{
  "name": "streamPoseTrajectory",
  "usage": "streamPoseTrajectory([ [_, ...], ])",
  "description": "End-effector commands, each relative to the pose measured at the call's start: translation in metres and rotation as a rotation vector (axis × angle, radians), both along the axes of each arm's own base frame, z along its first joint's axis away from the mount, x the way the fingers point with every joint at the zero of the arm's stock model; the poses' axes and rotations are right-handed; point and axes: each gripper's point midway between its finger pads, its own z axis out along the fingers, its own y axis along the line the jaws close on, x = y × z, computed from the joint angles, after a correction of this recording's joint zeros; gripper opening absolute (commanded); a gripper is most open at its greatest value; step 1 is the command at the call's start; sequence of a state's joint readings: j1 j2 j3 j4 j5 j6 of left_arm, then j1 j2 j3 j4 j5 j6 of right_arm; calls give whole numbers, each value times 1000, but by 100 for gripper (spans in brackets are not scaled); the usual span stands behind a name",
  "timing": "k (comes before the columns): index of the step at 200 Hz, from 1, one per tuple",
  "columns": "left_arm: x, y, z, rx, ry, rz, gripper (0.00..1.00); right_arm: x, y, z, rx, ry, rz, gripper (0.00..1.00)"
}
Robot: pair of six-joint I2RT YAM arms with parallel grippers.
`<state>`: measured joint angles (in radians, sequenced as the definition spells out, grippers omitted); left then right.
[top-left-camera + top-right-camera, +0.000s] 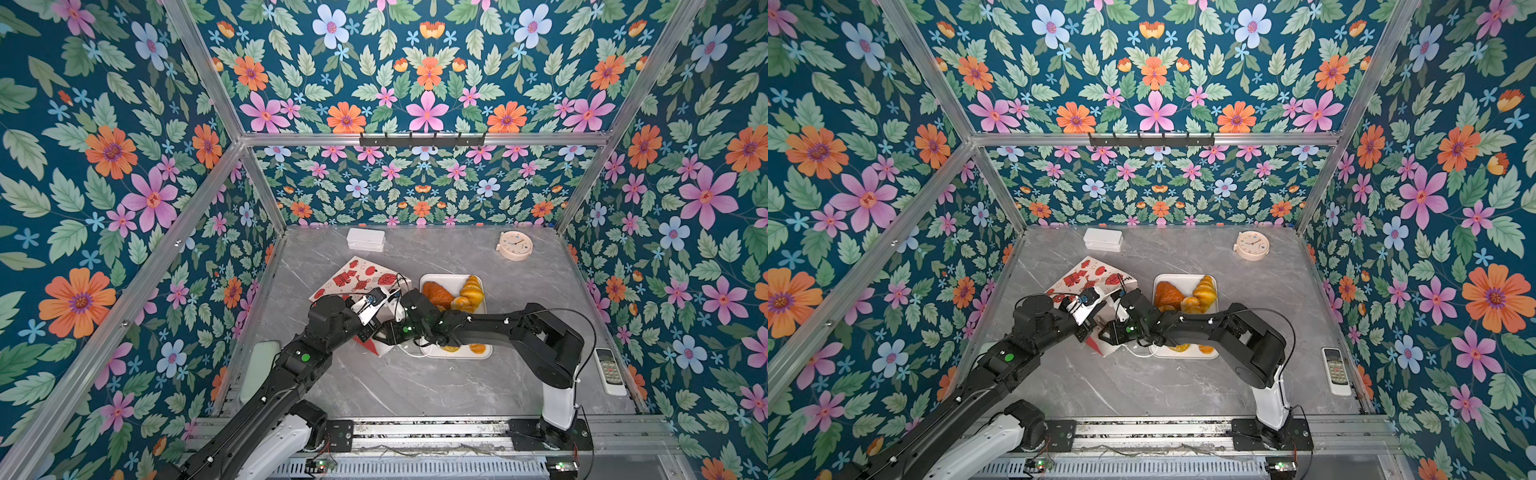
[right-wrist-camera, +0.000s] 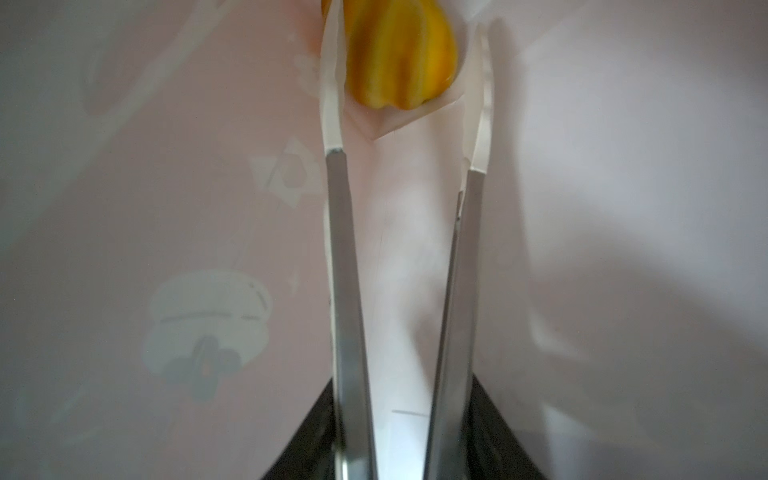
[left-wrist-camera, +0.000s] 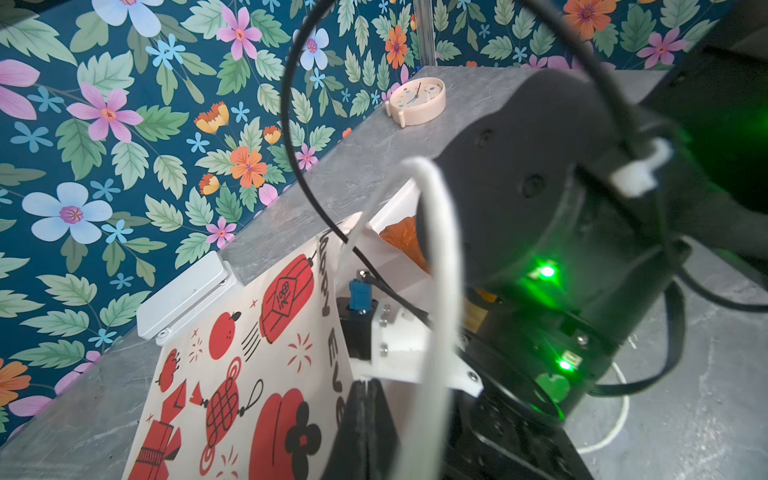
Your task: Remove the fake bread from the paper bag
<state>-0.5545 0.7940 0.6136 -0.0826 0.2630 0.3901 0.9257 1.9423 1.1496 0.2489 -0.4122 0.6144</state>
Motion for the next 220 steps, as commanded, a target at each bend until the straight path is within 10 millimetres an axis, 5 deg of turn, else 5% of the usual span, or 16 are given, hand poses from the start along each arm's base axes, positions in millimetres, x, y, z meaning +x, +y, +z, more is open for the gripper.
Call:
streamPoseTrajectory([
  [1, 0, -4, 8, -31, -17, -15, 0, -4, 13, 14, 52, 8, 58, 43],
  [84, 1, -5, 3, -32, -7, -18, 0, -11, 34, 13, 78, 64, 163, 42],
  [172, -2, -1, 1, -24, -1, -6, 0, -23, 30, 16, 96, 75, 217, 4],
  [220, -7, 4, 3, -3, -8, -2, 0, -21, 11, 18, 79, 71, 147, 0],
])
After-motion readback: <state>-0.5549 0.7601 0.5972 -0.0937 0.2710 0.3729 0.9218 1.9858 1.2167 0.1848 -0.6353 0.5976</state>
